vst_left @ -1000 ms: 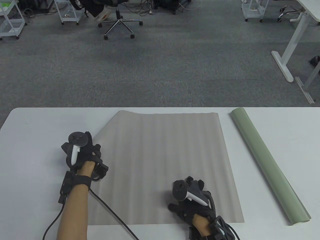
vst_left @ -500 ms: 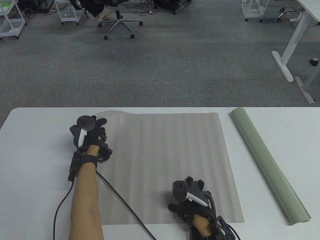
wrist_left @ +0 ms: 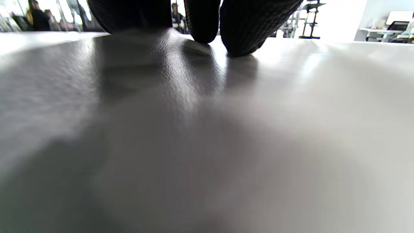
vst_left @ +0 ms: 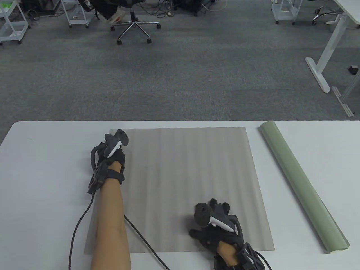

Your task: Unroll desk mats and stack together

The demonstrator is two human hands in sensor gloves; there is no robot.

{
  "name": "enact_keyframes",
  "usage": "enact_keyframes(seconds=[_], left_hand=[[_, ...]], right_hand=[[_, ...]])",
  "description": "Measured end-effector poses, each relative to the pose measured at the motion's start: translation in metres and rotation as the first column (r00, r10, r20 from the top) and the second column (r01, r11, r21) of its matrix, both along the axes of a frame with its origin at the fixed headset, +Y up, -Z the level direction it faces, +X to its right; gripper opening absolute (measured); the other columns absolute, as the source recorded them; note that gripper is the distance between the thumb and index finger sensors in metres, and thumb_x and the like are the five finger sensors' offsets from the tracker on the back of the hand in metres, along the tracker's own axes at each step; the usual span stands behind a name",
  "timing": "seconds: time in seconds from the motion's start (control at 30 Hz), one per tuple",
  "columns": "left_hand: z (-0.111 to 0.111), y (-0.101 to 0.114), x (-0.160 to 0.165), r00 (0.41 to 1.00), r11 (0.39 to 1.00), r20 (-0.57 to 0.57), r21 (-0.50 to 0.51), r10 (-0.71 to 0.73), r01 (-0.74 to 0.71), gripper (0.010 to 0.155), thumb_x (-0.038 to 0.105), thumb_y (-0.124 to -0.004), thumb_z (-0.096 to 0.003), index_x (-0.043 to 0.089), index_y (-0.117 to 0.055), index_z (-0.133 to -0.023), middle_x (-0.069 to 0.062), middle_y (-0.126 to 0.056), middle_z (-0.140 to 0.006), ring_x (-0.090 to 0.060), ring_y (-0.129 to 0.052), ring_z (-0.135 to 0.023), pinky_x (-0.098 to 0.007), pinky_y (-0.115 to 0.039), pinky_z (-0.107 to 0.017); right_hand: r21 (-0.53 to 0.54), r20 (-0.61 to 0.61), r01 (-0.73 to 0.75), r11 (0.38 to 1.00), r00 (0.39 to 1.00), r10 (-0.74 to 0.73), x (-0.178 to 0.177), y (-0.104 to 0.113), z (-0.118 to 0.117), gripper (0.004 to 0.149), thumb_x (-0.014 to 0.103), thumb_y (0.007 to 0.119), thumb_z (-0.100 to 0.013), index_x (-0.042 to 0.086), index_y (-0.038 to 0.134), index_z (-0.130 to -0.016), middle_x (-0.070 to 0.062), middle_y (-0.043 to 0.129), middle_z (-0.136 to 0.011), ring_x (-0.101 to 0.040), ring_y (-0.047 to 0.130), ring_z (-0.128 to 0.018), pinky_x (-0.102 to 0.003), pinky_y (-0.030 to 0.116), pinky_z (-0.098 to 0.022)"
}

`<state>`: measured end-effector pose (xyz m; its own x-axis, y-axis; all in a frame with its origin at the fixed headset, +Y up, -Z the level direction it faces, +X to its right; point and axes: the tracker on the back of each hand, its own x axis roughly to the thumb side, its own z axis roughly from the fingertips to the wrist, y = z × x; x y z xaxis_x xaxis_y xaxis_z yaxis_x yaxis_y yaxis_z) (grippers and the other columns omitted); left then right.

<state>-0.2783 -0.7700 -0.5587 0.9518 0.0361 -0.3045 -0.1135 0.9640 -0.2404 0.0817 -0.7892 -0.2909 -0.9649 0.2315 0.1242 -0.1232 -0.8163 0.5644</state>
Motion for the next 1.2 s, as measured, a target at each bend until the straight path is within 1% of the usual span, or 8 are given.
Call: enact_keyframes(seconds=[0.23,0.37,0.53,0.67,0.8,1.03,1.13,1.2], left_hand=[[0.045,0.017,0.021,0.986,0.996,0.143,0.020,0.085,-0.088,0.062,0.036,-0.070,-0.0610,0.019,-0.055,-0.118,-0.015,-0.045,-0.131,-0.056,-0.048,-0.116,-0.075,-0.047,-0.074],[0.102,0.027,0.048,0.957,0.989,0.255,0.021,0.136,-0.146,0.065,0.039,-0.068,-0.0613,0.017,-0.051,-0.120,-0.017,-0.043,-0.130,-0.057,-0.048,-0.115,-0.075,-0.048,-0.073],[0.168,0.040,0.074,0.924,0.967,0.305,0.029,0.233,-0.253,0.070,0.044,-0.066,-0.0614,0.014,-0.044,-0.121,-0.022,-0.040,-0.130,-0.061,-0.051,-0.113,-0.076,-0.048,-0.072],[0.210,0.046,0.084,0.909,0.962,0.338,0.038,0.242,-0.270,0.071,0.046,-0.065,-0.0613,0.015,-0.044,-0.122,-0.022,-0.037,-0.131,-0.061,-0.049,-0.114,-0.076,-0.047,-0.073],[0.244,0.035,0.084,0.887,0.940,0.363,0.076,0.286,-0.334,0.071,0.047,-0.065,-0.0612,0.016,-0.047,-0.122,-0.023,-0.036,-0.131,-0.060,-0.049,-0.115,-0.077,-0.046,-0.072],[0.265,0.011,0.079,0.870,0.935,0.378,0.031,0.316,-0.353,0.075,0.050,-0.063,-0.0608,0.024,-0.033,-0.124,-0.026,-0.032,-0.131,-0.061,-0.044,-0.116,-0.080,-0.042,-0.072],[0.268,0.006,0.081,0.876,0.948,0.389,0.023,0.284,-0.317,0.075,0.051,-0.062,-0.0605,0.023,-0.034,-0.124,-0.026,-0.030,-0.131,-0.062,-0.041,-0.116,-0.080,-0.040,-0.072],[0.267,0.008,0.080,0.862,0.944,0.418,0.029,0.286,-0.327,0.074,0.052,-0.063,-0.0601,0.024,-0.037,-0.124,-0.024,-0.030,-0.132,-0.061,-0.041,-0.117,-0.081,-0.039,-0.072]], right_hand=[[0.020,-0.008,-0.027,0.999,1.000,0.027,-0.001,0.000,0.001,0.088,0.051,0.058,-0.055,0.013,0.002,-0.111,-0.041,-0.013,-0.105,-0.082,-0.005,-0.083,-0.092,0.022,-0.047],[0.032,-0.008,-0.039,0.999,0.999,0.039,0.000,0.001,0.001,0.088,0.051,0.058,-0.054,0.013,0.003,-0.111,-0.041,-0.011,-0.105,-0.082,-0.003,-0.085,-0.092,0.024,-0.048],[0.044,-0.007,-0.048,0.998,0.999,0.049,0.000,0.001,0.001,0.088,0.053,0.059,-0.054,0.014,0.004,-0.112,-0.040,-0.009,-0.107,-0.081,-0.001,-0.086,-0.092,0.025,-0.049],[0.045,-0.007,-0.048,0.998,0.999,0.048,0.000,0.001,0.001,0.088,0.053,0.059,-0.054,0.014,0.004,-0.112,-0.040,-0.009,-0.107,-0.081,-0.001,-0.086,-0.092,0.025,-0.049],[0.047,-0.005,-0.046,0.998,0.999,0.046,0.000,0.001,0.002,0.089,0.053,0.059,-0.054,0.014,0.004,-0.112,-0.040,-0.009,-0.107,-0.081,-0.001,-0.086,-0.092,0.025,-0.049],[0.090,-0.010,-0.097,0.991,0.995,0.098,0.000,0.002,0.003,0.089,0.057,0.057,-0.052,0.016,0.006,-0.112,-0.038,-0.005,-0.110,-0.079,0.004,-0.091,-0.091,0.027,-0.054],[0.171,-0.012,-0.108,0.979,0.994,0.111,0.003,0.009,0.004,0.086,0.057,0.057,-0.051,0.014,0.017,-0.115,-0.036,0.006,-0.114,-0.075,0.010,-0.096,-0.089,0.030,-0.057],[0.251,-0.017,-0.036,0.967,0.999,0.042,0.006,0.024,0.005,0.083,0.056,0.057,-0.051,0.014,0.029,-0.116,-0.033,0.019,-0.118,-0.073,0.022,-0.102,-0.087,0.036,-0.061]])
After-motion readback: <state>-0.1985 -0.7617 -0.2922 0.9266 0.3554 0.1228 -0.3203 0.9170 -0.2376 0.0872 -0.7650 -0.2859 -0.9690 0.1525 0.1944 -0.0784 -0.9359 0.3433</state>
